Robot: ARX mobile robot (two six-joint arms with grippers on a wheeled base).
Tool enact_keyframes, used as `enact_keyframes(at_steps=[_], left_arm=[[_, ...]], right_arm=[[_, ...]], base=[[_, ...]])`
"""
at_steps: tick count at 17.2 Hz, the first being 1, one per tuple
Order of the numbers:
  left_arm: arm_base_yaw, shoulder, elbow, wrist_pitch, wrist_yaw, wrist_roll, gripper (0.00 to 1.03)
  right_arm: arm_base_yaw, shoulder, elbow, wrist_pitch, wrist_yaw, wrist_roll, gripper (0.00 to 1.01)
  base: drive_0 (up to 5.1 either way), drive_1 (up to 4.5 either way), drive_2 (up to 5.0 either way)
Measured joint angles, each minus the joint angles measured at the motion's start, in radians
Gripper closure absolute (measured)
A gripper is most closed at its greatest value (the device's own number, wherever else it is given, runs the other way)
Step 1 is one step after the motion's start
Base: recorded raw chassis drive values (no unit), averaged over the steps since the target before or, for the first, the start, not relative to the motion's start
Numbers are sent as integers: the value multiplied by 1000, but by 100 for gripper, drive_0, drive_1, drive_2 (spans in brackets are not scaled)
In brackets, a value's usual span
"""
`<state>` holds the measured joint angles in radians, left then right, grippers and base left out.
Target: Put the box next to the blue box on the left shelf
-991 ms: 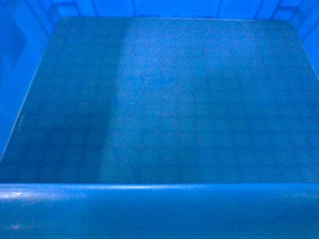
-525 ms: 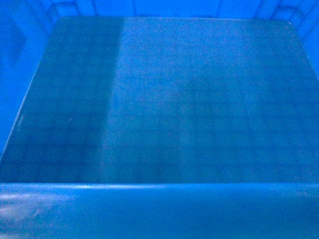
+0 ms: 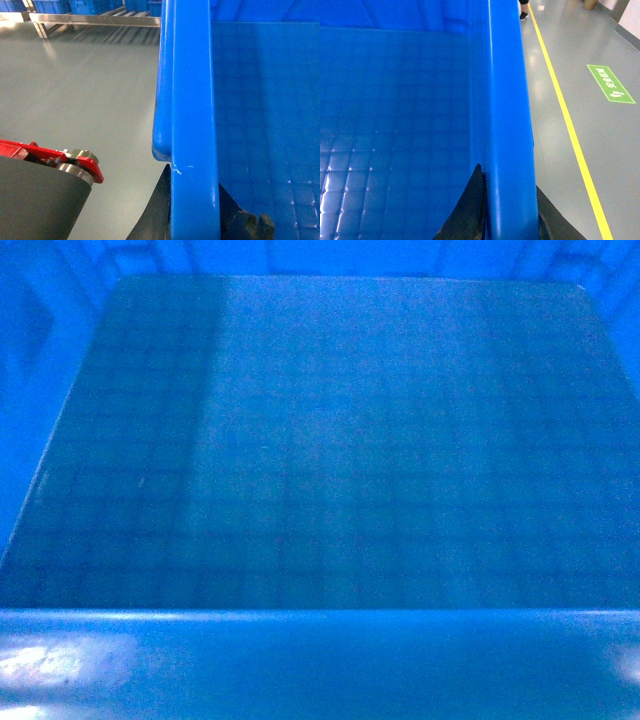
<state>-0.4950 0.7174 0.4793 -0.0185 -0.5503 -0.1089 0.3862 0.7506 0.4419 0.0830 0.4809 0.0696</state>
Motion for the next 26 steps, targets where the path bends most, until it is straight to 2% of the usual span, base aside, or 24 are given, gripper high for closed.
enact_keyframes(at_steps=[26], left_arm=[[-1,-2,0,0,0,0,96]], right_arm=[[0,-4,0,0,4,-4,91]], base=[[-154,-154,-154]])
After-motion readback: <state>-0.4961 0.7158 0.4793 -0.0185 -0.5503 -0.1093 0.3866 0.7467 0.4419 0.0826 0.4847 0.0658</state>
